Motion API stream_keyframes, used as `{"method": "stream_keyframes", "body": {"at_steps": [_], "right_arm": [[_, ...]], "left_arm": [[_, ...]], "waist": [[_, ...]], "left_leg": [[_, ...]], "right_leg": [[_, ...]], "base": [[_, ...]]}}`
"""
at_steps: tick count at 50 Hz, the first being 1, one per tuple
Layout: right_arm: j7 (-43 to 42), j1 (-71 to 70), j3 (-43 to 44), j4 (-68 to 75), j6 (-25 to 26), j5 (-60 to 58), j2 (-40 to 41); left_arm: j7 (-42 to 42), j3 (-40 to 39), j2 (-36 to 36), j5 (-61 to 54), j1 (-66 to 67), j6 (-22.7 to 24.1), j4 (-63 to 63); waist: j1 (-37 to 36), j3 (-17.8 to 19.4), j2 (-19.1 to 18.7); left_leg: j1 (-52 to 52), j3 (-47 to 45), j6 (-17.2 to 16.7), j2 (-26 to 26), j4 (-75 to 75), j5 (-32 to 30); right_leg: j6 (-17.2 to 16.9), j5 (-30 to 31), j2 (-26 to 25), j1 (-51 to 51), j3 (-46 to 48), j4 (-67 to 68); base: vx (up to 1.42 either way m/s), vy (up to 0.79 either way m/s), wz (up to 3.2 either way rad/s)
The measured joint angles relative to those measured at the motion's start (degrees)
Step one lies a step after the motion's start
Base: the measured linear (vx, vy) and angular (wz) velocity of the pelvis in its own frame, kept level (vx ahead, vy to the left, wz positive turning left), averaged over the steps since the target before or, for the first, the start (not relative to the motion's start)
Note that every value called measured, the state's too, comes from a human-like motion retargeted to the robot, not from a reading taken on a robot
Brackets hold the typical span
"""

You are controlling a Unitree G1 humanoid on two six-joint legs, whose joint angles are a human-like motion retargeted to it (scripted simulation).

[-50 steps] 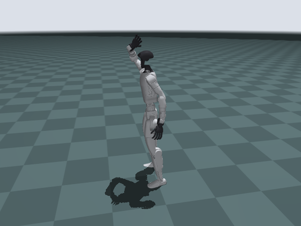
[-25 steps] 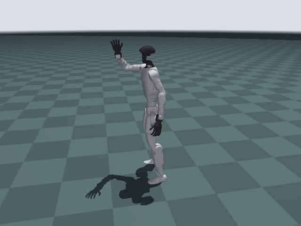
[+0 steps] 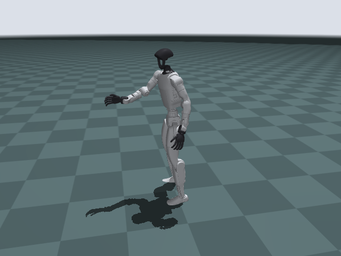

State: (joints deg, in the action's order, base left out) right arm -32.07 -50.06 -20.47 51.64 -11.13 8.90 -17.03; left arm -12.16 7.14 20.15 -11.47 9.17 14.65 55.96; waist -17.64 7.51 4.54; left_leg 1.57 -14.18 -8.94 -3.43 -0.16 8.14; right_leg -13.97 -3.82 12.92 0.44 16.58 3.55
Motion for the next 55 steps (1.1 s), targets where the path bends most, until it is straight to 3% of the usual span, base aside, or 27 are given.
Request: {"method": "stream_keyframes", "body": {"at_steps": [15,23,34,40,47,55], "right_arm": [[1.2,1.3,-0.2,-0.3,-0.1,-1.8,-0.2],[6.2,2.6,-1.1,-0.9,0.5,-3.4,-0.6],[8.4,5.6,-1.5,-4.8,3.2,-3.7,-2.3],[8.4,6.2,-2.0,-6.2,3.8,-2.2,-1.8],[10.0,6.4,-2.8,-7.8,4.4,-0.8,-0.1],[13.6,7.4,-4.4,-10.5,4.9,-2.8,1.4]], "left_arm": [[-0.2,0.0,1.0,5.3,1.7,-0.3,0.8],[0.2,-3.1,1.4,3.6,-0.2,-0.2,4.8],[-5.2,-7.0,12.5,-3.0,-17.1,-6.2,18.7],[-8.3,-4.1,18.1,-6.2,-31.6,-5.4,15.0],[-5.9,2.3,17.9,-10.6,-46.7,-2.5,4.5],[-1.6,13.1,15.7,-1.1,-58.0,-2.5,-5.6]], "waist": [[-0.2,-1.0,0.4],[0.0,-1.8,1.3],[1.1,-1.8,1.9],[2.6,-1.8,1.3],[5.6,-2.0,-0.1],[10.2,-2.5,-1.9]], "left_leg": [[0.1,0.7,-0.2,0.4,0.2,0.5],[0.6,0.5,-0.1,0.3,0.5,1.0],[0.7,1.5,-0.1,0.0,0.4,0.8],[0.6,2.3,-0.1,-0.1,0.2,0.4],[0.7,2.0,-0.1,-0.2,0.2,0.3],[1.2,0.3,0.0,-0.3,0.4,0.6]], "right_leg": [[0.0,-0.5,0.5,0.7,0.7,0.1],[0.1,-0.8,0.5,1.0,0.6,0.4],[0.5,-1.2,0.2,1.7,1.9,0.6],[0.8,-1.1,0.1,2.0,2.7,0.6],[1.3,-0.6,0.0,2.0,2.5,0.5],[1.4,-0.1,-0.1,1.4,0.6,0.4]], "base": [[0.0,0.0,0.0],[0.0,0.0,0.0],[0.0,0.0,0.0],[0.0,0.0,0.0],[0.0,0.0,0.0],[-0.01,0.01,-0.16]]}}
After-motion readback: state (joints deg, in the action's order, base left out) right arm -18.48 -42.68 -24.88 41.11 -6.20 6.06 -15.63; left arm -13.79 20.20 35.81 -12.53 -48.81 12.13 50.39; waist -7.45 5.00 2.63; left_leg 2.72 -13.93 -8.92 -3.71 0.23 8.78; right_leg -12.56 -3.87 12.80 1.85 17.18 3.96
